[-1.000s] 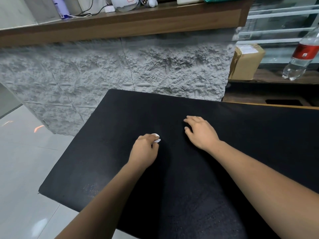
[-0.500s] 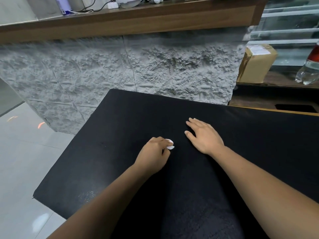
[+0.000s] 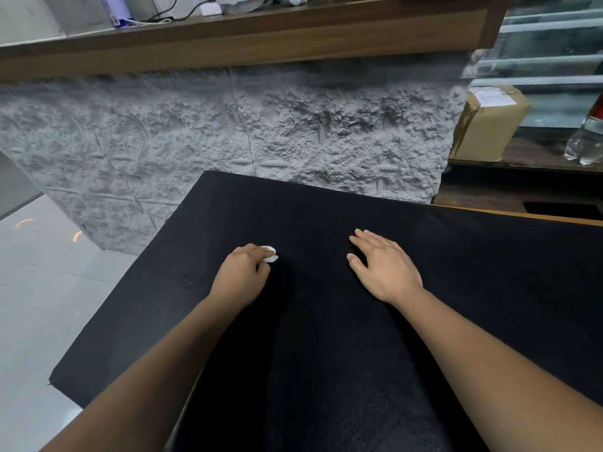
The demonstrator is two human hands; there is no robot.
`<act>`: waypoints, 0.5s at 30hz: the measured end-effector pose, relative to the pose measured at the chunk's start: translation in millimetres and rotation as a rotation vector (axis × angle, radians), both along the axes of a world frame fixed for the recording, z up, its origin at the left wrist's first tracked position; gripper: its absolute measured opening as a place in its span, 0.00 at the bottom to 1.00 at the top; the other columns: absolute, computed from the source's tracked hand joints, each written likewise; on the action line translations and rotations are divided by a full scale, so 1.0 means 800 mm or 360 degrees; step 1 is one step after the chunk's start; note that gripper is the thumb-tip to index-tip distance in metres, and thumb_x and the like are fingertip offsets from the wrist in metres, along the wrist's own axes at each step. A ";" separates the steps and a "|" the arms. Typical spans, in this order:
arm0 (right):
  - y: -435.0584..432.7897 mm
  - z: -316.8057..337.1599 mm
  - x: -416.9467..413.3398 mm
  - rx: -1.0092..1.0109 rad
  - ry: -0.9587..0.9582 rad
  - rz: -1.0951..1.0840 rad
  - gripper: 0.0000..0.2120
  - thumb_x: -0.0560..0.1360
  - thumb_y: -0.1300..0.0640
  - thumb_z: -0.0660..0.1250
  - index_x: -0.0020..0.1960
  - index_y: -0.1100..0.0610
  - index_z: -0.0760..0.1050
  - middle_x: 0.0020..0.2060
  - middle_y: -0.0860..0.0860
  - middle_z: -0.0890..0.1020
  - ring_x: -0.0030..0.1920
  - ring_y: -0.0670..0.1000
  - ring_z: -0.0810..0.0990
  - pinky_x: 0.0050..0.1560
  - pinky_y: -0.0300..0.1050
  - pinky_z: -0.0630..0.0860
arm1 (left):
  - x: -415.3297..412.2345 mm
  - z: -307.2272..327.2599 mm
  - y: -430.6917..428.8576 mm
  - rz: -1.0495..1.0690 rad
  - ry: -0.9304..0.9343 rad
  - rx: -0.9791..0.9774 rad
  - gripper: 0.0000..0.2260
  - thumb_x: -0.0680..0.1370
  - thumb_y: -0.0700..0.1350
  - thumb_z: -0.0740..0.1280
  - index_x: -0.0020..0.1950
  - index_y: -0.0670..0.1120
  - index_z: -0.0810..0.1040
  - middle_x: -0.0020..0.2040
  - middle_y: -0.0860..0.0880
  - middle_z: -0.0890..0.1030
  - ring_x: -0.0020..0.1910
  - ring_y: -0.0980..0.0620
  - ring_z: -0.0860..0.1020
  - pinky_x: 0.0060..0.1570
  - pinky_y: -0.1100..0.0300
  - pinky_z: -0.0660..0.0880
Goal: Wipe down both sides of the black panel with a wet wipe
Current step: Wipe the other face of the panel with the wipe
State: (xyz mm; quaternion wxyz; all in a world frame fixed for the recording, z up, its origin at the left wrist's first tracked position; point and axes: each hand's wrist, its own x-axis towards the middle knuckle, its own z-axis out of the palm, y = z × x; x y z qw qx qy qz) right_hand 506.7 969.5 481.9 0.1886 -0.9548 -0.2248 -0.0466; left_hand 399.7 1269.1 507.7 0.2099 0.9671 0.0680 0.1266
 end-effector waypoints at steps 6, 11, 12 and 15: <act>0.000 0.000 0.000 0.0010 -0.0016 -0.0015 0.28 0.83 0.37 0.52 0.80 0.45 0.67 0.81 0.40 0.64 0.81 0.42 0.57 0.82 0.47 0.56 | 0.022 -0.001 -0.006 0.0247 -0.0041 -0.0169 0.17 0.81 0.40 0.61 0.61 0.51 0.86 0.61 0.55 0.83 0.62 0.50 0.78 0.60 0.57 0.75; 0.002 0.000 0.000 0.0026 -0.0018 -0.0025 0.27 0.83 0.37 0.53 0.79 0.44 0.68 0.80 0.40 0.65 0.81 0.42 0.58 0.81 0.47 0.56 | 0.033 -0.001 -0.038 0.0183 -0.0028 -0.0183 0.16 0.81 0.40 0.61 0.61 0.50 0.86 0.61 0.53 0.83 0.62 0.49 0.77 0.60 0.51 0.77; 0.002 0.000 -0.001 0.0029 -0.0019 -0.0029 0.27 0.83 0.37 0.53 0.79 0.44 0.68 0.80 0.40 0.65 0.81 0.42 0.58 0.81 0.47 0.56 | 0.035 -0.001 -0.047 0.0154 -0.0028 -0.0181 0.16 0.81 0.39 0.60 0.61 0.50 0.85 0.61 0.53 0.83 0.61 0.49 0.77 0.60 0.51 0.77; 0.002 0.000 0.000 0.0027 -0.0015 -0.0030 0.27 0.83 0.37 0.53 0.79 0.44 0.68 0.80 0.40 0.65 0.81 0.42 0.58 0.81 0.48 0.57 | 0.042 0.000 -0.071 0.0065 -0.0013 -0.0146 0.16 0.81 0.39 0.61 0.62 0.50 0.85 0.60 0.51 0.83 0.60 0.48 0.76 0.60 0.50 0.77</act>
